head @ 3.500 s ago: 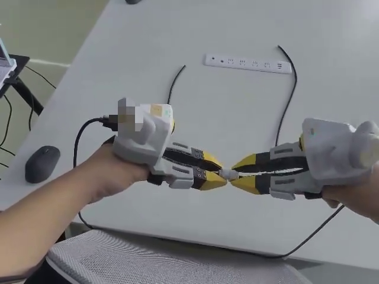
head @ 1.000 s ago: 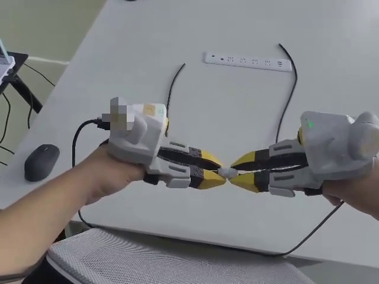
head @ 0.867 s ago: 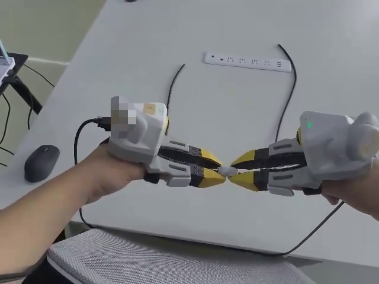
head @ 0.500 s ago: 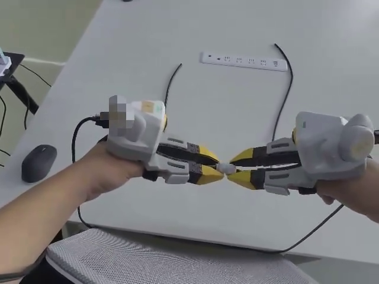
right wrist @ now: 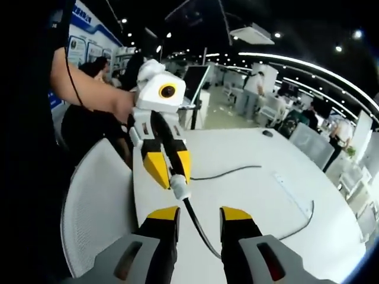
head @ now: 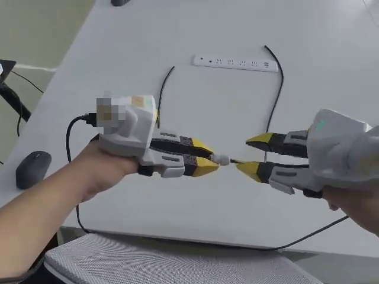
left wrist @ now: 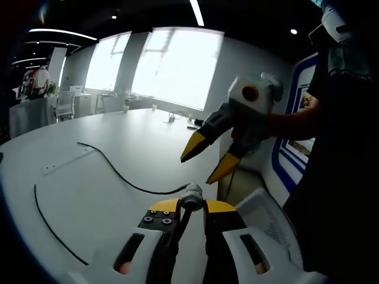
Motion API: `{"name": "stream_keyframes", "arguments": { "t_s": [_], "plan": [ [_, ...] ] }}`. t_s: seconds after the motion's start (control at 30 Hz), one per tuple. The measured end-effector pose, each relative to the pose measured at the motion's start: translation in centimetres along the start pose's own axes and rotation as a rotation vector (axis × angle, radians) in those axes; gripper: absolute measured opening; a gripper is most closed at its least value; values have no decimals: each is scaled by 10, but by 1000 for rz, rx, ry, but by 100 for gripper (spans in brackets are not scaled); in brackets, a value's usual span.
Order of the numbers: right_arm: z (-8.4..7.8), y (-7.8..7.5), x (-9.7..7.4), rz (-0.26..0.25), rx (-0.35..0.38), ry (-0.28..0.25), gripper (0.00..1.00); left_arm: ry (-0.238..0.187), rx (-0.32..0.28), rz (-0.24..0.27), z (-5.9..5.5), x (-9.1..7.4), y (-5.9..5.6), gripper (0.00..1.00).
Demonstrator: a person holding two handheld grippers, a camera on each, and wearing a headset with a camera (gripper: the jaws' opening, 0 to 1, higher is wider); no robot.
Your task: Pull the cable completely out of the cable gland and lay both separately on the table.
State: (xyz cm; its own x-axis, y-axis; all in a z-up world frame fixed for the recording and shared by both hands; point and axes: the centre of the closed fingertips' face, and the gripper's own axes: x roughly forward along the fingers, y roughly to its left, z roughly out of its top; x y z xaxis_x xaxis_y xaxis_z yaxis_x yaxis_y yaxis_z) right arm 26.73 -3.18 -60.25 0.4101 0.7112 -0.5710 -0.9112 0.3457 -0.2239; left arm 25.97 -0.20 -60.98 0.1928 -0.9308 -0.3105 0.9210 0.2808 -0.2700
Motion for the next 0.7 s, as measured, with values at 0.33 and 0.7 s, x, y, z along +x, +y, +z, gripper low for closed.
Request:
{"name": "stream_keyframes", "arguments": {
  "t_s": [0.33,0.7],
  "plan": [
    [-12,-6,11,-90,-22,27,13,-1,-5,6,5,2,2,15],
    [-10,9,18,-67,-82,41,8,14,-10,14,1,5,-2,15]
  ]
}}
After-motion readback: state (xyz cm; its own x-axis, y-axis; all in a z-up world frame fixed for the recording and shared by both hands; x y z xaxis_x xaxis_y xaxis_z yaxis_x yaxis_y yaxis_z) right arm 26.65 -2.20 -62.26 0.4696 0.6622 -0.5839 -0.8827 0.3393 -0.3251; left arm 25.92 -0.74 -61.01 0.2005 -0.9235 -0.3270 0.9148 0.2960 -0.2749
